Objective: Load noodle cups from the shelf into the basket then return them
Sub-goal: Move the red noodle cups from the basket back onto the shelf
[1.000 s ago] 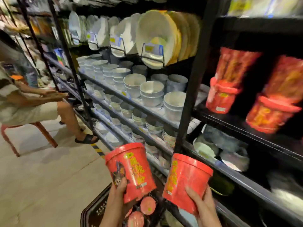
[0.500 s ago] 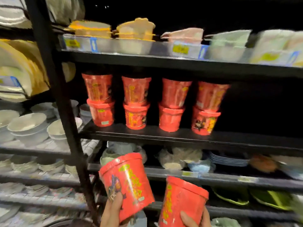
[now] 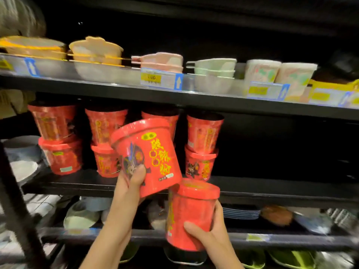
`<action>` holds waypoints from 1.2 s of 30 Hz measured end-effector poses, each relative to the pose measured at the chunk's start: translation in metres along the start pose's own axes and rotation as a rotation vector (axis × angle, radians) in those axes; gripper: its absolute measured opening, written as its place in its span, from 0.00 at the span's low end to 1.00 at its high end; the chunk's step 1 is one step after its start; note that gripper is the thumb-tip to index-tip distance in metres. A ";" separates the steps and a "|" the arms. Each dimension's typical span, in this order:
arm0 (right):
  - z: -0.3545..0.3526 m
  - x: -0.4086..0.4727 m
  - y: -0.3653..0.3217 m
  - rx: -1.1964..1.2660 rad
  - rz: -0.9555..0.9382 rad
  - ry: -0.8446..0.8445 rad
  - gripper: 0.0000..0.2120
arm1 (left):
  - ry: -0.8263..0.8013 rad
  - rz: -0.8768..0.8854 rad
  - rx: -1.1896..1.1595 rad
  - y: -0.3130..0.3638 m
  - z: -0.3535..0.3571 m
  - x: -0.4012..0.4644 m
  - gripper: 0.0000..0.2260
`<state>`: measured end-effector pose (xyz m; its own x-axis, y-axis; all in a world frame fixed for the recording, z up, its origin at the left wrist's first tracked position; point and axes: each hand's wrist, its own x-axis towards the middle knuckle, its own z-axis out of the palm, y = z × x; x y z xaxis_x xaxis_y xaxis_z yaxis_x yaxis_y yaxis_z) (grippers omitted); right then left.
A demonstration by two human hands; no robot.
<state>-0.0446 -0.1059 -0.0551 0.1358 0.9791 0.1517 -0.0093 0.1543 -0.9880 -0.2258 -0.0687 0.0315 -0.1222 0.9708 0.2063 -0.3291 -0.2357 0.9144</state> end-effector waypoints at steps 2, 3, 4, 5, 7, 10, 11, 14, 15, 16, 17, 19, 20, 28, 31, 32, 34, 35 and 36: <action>0.004 0.018 -0.005 -0.057 -0.022 -0.037 0.56 | -0.023 0.086 0.029 0.010 0.008 0.008 0.26; 0.007 0.028 -0.007 -0.083 -0.037 -0.042 0.57 | -0.032 0.111 0.052 0.011 0.010 0.013 0.27; 0.011 0.037 -0.008 -0.093 -0.047 -0.045 0.58 | -0.029 0.132 0.063 0.014 0.011 0.018 0.29; 0.015 0.045 -0.008 -0.103 -0.054 -0.046 0.58 | -0.035 0.151 0.085 0.015 0.010 0.024 0.32; 0.024 0.060 -0.007 -0.119 -0.070 -0.071 0.57 | -0.025 0.182 0.137 0.018 0.011 0.037 0.34; 0.038 0.078 -0.006 -0.137 -0.105 -0.116 0.56 | 0.013 0.234 0.213 0.014 0.010 0.053 0.30; 0.042 0.083 -0.006 -0.139 -0.112 -0.124 0.56 | 0.023 0.252 0.251 0.010 0.009 0.057 0.29; 0.052 0.095 -0.002 -0.157 -0.120 -0.142 0.56 | 0.047 0.299 0.364 0.000 0.005 0.066 0.31; 0.055 0.099 0.001 -0.171 -0.114 -0.144 0.56 | 0.052 0.313 0.388 -0.004 0.003 0.071 0.33; 0.058 0.101 0.004 -0.184 -0.112 -0.144 0.56 | 0.054 0.321 0.404 -0.006 0.002 0.076 0.35; 0.061 0.104 0.007 -0.199 -0.114 -0.141 0.56 | 0.054 0.332 0.420 -0.009 0.000 0.082 0.36; 0.065 0.109 0.012 -0.226 -0.128 -0.138 0.56 | 0.039 0.354 0.458 -0.014 -0.002 0.092 0.40; 0.068 0.111 0.014 -0.235 -0.134 -0.143 0.56 | 0.026 0.361 0.484 -0.017 -0.002 0.095 0.42; 0.077 0.131 0.023 -0.262 -0.115 -0.120 0.58 | -0.097 0.361 0.542 -0.033 -0.005 0.115 0.41; 0.076 0.141 0.022 -0.293 -0.106 -0.118 0.59 | -0.101 0.338 0.563 -0.036 -0.005 0.126 0.36; 0.077 0.144 0.021 -0.297 -0.097 -0.119 0.59 | -0.109 0.331 0.572 -0.037 -0.006 0.131 0.35; 0.077 0.152 0.022 -0.291 -0.085 -0.124 0.57 | -0.126 0.313 0.578 -0.042 -0.008 0.141 0.39; 0.078 0.156 0.022 -0.290 -0.089 -0.124 0.55 | -0.128 0.300 0.586 -0.043 -0.008 0.146 0.42; 0.078 0.160 0.023 -0.296 -0.095 -0.119 0.53 | -0.128 0.291 0.598 -0.043 -0.008 0.150 0.43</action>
<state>-0.1005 0.0650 -0.0512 0.0055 0.9735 0.2286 0.2880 0.2174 -0.9326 -0.2375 0.0869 0.0199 -0.0034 0.8775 0.4797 0.2796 -0.4597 0.8429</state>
